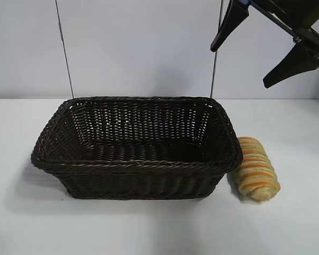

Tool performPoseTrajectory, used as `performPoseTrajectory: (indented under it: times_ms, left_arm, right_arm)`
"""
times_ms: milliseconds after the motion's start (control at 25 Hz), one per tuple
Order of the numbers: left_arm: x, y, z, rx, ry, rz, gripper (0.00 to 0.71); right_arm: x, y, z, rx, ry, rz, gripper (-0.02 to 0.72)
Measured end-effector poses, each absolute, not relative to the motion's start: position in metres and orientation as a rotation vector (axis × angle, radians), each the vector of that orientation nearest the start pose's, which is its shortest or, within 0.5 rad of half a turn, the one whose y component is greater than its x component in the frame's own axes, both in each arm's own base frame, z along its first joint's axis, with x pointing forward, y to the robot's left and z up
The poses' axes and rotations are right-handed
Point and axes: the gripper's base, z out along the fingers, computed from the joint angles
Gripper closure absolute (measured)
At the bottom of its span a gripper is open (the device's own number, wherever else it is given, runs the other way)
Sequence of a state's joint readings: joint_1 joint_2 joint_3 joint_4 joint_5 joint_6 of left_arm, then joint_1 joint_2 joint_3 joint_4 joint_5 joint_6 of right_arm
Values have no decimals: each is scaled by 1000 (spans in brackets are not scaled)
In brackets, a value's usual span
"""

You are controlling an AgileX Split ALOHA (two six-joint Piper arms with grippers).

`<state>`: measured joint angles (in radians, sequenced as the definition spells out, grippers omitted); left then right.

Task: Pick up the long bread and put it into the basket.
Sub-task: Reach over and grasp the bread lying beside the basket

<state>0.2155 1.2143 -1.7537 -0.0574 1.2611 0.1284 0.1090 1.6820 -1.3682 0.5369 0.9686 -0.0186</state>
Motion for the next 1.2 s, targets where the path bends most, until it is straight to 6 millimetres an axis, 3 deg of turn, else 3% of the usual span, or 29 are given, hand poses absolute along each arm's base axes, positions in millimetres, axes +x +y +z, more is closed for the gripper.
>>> performPoseTrajectory:
  times_ms: [120, 240, 360, 480, 600, 960, 1080, 1200]
  left_arm:
    - [141, 11, 518, 39, 2109, 76, 18]
    - [85, -2, 515, 116, 1990, 36, 18]
    - [36, -5, 499, 125, 1888, 37, 19]
    - [6, -6, 470, 124, 1865, 38, 19]
    - [-7, -6, 430, 124, 1903, 36, 20]
    - [12, -5, 309, 126, 2182, 10, 20]
    - [21, -5, 288, 98, 2225, -6, 20]
    - [26, -5, 280, 65, 2215, -18, 21]
  right_arm:
    - [348, 77, 290, 124, 2706, 712, 9]
    - [348, 77, 290, 124, 2706, 713, 9]
    - [348, 77, 290, 117, 2705, 712, 9]
    - [348, 77, 290, 115, 2705, 712, 9]
    - [349, 77, 290, 111, 2702, 710, 9]
    - [349, 77, 290, 96, 2700, 707, 9]
    - [349, 77, 290, 96, 2700, 707, 9]
    - [349, 77, 290, 96, 2700, 707, 9]
